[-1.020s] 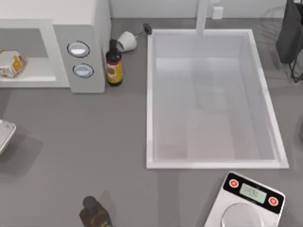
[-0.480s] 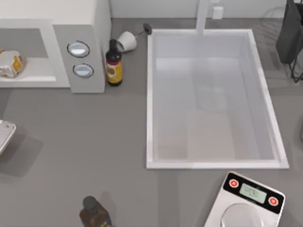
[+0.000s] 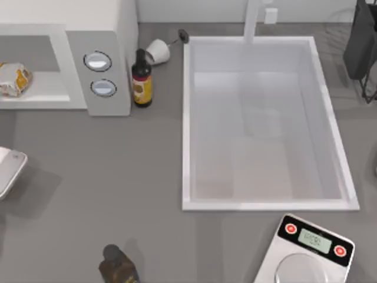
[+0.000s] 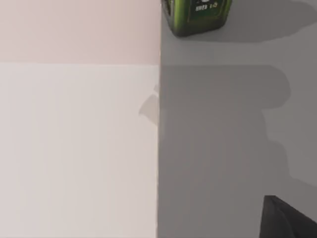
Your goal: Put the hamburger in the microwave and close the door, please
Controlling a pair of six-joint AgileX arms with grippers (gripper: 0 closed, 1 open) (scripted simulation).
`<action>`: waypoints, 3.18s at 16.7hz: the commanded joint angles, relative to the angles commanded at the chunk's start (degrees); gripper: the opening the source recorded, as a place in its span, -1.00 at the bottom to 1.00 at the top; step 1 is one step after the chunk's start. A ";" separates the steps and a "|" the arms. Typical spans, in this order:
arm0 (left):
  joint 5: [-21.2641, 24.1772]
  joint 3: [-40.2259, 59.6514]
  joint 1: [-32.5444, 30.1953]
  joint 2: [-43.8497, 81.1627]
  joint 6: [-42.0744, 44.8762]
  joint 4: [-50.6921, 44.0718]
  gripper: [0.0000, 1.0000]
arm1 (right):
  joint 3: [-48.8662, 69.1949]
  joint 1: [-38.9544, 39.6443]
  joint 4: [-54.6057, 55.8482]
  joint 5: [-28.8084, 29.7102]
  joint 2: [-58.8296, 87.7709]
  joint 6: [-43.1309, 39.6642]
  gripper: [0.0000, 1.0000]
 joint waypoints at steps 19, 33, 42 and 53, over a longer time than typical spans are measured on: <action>-7.78 -19.14 -13.16 -20.43 -15.13 9.65 -1.00 | 0.00 0.00 0.00 0.00 0.00 0.00 1.00; -15.33 -25.66 -22.98 -29.20 -23.98 13.24 -1.00 | 0.00 0.00 0.00 0.00 0.00 0.00 1.00; -31.85 -27.05 -41.72 -39.20 -42.89 15.63 -1.00 | 0.00 0.00 0.00 0.00 0.00 0.00 1.00; -32.64 -32.89 -50.77 -39.08 -42.46 12.93 -1.00 | 0.00 0.00 0.00 0.00 0.00 0.00 1.00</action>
